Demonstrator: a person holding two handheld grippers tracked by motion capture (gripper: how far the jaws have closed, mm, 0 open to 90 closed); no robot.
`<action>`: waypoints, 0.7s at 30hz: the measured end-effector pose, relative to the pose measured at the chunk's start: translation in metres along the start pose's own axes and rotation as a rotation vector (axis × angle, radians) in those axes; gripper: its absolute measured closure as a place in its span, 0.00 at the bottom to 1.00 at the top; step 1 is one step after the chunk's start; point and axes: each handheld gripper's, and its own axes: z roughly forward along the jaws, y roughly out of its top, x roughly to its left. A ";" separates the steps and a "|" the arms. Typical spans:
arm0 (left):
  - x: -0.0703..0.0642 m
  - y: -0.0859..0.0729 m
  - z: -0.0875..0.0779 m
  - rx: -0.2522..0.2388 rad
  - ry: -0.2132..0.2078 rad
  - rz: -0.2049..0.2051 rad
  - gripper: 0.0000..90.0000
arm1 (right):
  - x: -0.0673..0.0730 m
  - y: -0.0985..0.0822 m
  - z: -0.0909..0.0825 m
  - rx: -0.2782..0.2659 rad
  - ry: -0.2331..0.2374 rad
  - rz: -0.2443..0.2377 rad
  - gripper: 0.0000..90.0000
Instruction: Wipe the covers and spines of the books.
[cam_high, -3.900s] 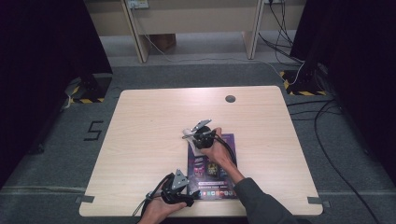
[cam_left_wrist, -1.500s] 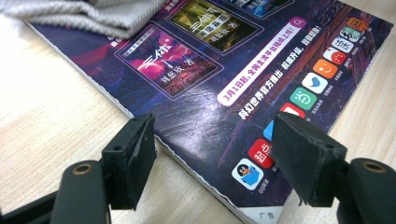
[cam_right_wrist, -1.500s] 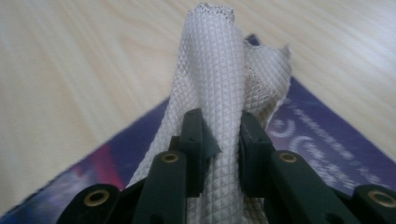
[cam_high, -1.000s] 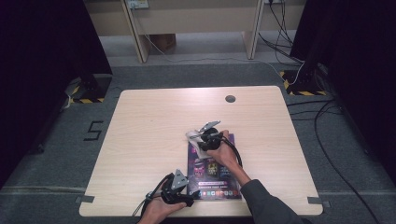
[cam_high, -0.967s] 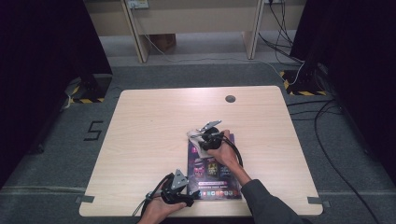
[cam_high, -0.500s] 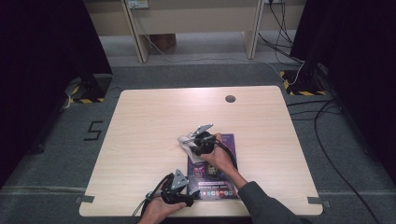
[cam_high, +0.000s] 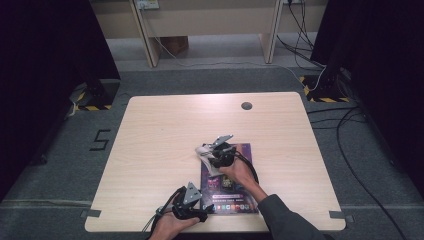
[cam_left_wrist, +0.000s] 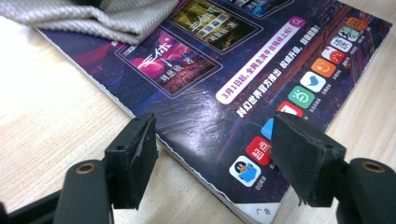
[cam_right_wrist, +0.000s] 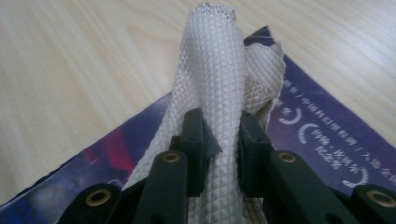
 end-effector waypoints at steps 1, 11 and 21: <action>0.000 0.000 0.000 -0.001 -0.001 0.007 0.35 | 0.003 0.000 -0.001 0.002 0.008 0.000 0.85; 0.000 -0.004 -0.003 -0.008 -0.032 -0.023 0.35 | 0.020 -0.005 -0.005 0.006 0.063 -0.042 0.84; 0.001 -0.005 -0.004 -0.004 -0.044 -0.030 0.37 | -0.017 -0.028 -0.026 0.011 0.004 0.040 0.84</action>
